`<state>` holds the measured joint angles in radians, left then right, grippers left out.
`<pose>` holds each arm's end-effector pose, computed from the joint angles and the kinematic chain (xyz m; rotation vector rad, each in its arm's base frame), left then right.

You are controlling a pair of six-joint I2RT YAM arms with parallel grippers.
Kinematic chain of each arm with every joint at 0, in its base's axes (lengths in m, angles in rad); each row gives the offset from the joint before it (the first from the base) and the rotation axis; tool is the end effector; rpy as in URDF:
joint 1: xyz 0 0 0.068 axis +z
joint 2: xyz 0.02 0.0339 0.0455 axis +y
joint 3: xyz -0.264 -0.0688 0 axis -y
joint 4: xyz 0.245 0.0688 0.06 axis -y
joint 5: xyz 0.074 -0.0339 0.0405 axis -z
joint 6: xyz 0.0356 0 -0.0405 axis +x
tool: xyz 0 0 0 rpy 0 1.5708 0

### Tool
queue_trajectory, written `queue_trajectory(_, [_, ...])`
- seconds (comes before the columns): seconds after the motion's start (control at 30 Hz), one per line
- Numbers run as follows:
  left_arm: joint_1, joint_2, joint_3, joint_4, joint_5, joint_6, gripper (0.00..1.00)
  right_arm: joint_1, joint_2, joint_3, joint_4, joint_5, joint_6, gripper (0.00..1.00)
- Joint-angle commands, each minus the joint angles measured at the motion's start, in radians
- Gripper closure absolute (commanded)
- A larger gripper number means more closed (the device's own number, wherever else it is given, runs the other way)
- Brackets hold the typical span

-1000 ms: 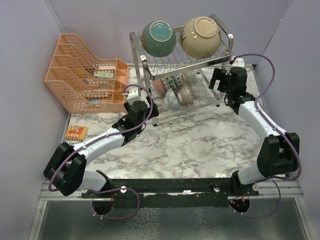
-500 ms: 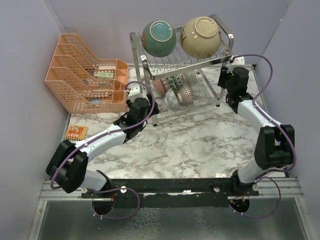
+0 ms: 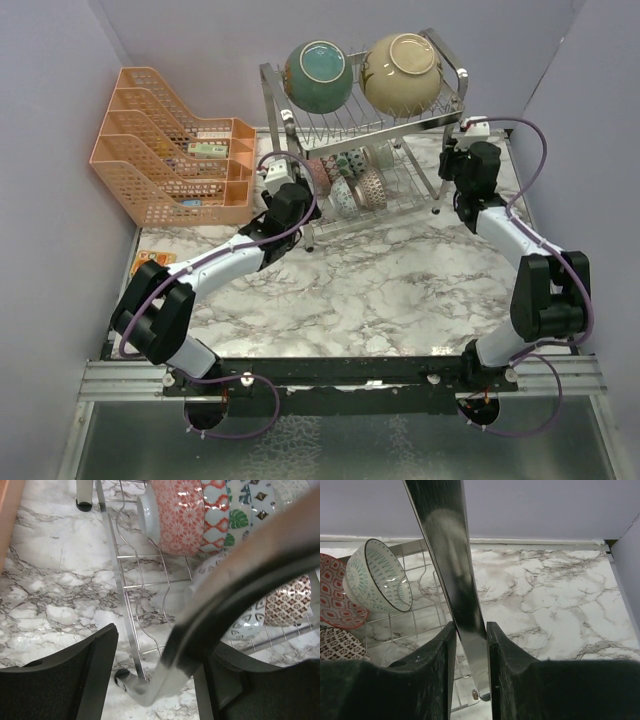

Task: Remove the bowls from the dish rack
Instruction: Adjust the dish rack at the center of the board.

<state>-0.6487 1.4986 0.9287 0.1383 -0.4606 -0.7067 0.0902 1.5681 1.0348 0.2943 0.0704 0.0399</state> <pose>0.2771 -0.1903 0.2508 -0.3506 1.9483 -0.4285 0.3659 0.0306 0.2787 0.0045 1.8093 0.0288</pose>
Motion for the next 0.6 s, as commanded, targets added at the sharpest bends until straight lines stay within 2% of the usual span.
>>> queue_trajectory(0.0, [0.043, 0.033, 0.044, -0.025, 0.022, -0.002, 0.40, 0.002, -0.100, -0.038, 0.049, -0.074, 0.039, 0.75])
queue_trajectory(0.23, [0.096, 0.048, 0.057, -0.029, 0.030, 0.009, 0.40, 0.003, -0.141, -0.083, 0.058, -0.243, 0.064, 0.77])
queue_trajectory(0.47, [0.159, 0.068, 0.088, -0.029, 0.053, 0.034, 0.40, 0.003, -0.148, -0.129, 0.048, -0.447, 0.140, 0.86])
queue_trajectory(0.57, [0.187, 0.089, 0.115, -0.037, 0.071, 0.042, 0.40, 0.003, -0.168, -0.165, 0.070, -0.482, 0.170, 0.88])
